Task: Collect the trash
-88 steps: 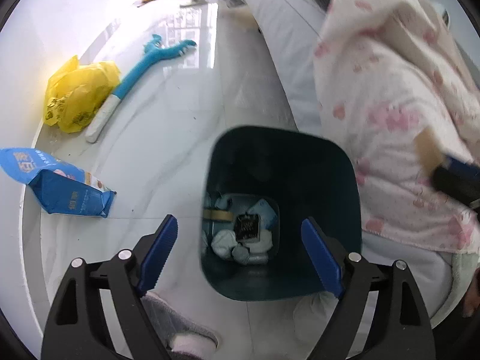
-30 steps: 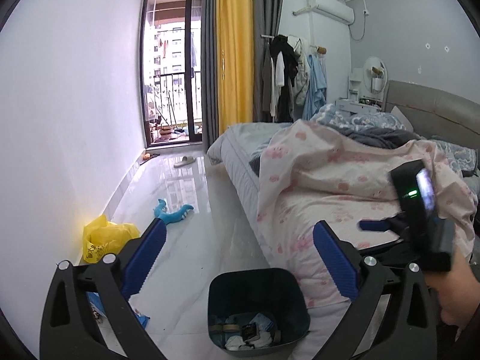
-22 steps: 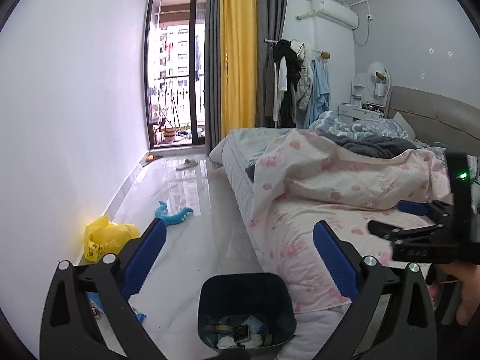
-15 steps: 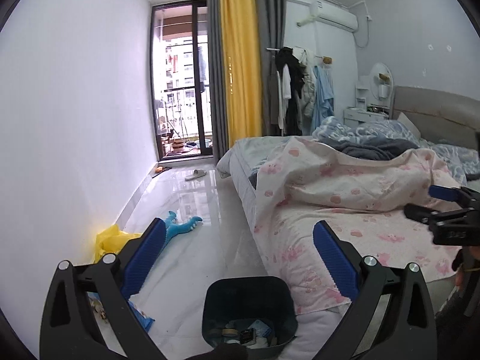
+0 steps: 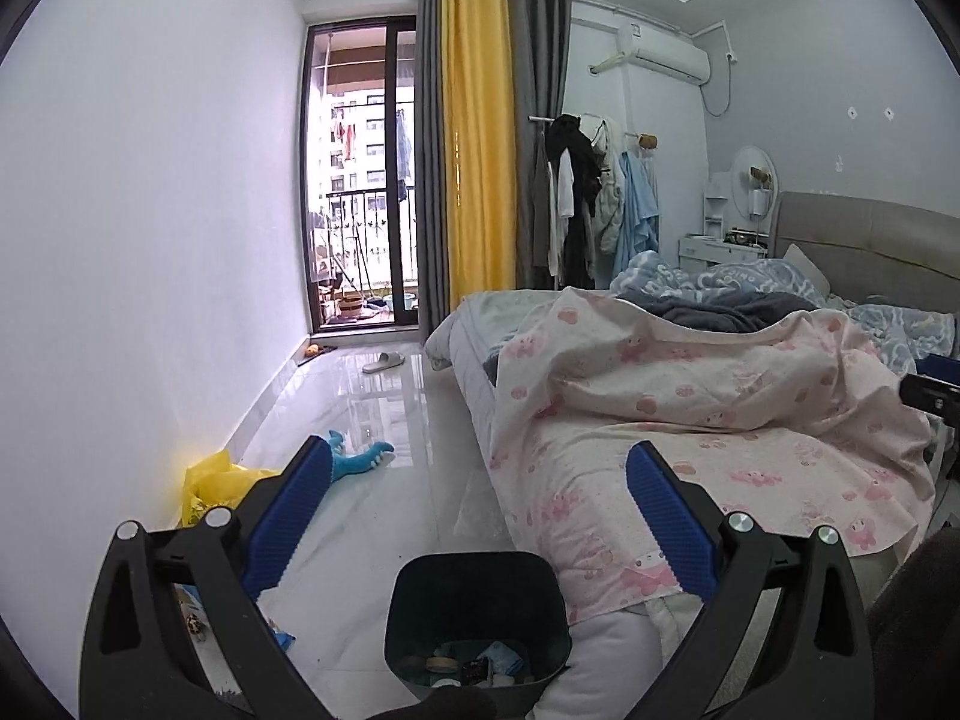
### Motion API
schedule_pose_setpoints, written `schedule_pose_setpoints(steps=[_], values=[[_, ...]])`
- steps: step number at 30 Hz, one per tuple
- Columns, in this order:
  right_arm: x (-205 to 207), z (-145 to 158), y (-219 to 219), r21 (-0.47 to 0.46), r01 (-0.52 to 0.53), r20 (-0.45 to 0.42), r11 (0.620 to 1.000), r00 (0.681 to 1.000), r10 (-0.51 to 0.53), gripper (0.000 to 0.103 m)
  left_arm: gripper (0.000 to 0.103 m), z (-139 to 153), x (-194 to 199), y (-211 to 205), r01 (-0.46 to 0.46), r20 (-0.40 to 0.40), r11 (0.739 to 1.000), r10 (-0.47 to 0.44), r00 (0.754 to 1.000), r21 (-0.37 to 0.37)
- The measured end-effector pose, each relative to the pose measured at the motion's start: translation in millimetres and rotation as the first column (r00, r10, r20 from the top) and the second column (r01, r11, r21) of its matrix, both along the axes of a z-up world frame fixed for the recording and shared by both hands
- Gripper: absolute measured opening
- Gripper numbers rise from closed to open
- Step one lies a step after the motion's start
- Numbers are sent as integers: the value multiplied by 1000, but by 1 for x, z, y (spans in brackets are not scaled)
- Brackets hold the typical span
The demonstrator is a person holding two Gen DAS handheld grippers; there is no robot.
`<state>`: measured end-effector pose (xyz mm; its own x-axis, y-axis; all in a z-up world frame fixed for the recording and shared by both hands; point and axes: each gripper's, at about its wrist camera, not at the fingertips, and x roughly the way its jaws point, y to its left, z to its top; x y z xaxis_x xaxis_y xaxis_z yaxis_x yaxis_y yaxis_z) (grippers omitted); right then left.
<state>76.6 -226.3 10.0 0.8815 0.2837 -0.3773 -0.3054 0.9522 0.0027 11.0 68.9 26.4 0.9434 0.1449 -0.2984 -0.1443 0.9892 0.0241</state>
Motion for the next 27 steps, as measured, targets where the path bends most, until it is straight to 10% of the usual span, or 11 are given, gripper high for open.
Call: schedule_pose_setpoints(steps=[27], values=[[-32, -30, -23, 58, -85, 29, 995, 996, 83, 100, 100, -14, -6, -27, 62, -38, 996, -59, 998, 65]])
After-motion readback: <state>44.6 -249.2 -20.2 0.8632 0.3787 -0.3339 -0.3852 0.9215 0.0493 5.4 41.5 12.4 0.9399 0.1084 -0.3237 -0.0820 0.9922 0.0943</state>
